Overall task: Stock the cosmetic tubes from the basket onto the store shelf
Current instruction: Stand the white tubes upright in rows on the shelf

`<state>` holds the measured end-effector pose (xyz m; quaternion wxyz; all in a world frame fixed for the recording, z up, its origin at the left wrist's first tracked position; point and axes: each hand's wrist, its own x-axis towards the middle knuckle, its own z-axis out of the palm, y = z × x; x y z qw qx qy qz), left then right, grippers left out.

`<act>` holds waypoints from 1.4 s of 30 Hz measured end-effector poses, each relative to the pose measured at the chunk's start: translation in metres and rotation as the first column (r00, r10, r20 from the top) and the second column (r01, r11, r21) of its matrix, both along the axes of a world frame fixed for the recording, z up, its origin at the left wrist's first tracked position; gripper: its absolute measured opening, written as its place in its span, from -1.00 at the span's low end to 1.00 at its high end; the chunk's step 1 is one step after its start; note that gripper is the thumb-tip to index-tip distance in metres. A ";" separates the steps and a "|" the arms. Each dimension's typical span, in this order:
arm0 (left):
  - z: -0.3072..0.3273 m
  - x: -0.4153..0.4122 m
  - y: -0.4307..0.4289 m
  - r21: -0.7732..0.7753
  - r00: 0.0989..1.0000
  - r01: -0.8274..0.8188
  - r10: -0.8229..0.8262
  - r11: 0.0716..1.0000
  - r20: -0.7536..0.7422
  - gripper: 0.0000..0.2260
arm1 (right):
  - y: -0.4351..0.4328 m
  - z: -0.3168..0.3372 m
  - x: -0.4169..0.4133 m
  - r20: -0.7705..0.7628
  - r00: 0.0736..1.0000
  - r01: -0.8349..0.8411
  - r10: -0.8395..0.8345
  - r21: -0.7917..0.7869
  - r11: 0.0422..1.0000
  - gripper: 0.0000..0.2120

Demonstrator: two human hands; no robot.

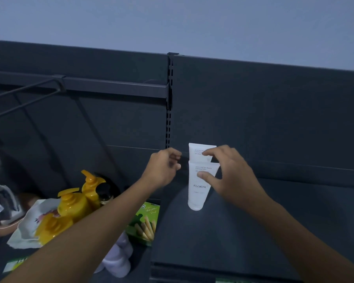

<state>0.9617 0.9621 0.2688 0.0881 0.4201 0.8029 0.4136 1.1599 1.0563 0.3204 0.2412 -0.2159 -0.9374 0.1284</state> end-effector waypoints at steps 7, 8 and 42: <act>0.012 0.029 -0.070 -0.025 0.994 0.007 -0.009 1.000 -0.107 -0.78 | -0.051 0.012 0.010 -0.170 0.985 0.015 0.025 0.234 0.972 -0.62; 0.012 0.036 -0.081 -0.025 0.992 0.024 -0.027 0.999 -0.126 -0.76 | -0.062 0.011 0.012 -0.186 0.982 0.011 0.037 0.249 0.968 -0.63; -0.481 0.165 -0.292 -0.716 0.832 0.368 -0.554 0.593 -0.032 -0.39 | -0.252 -0.486 0.140 0.710 0.703 -0.051 0.043 -0.010 0.999 -0.55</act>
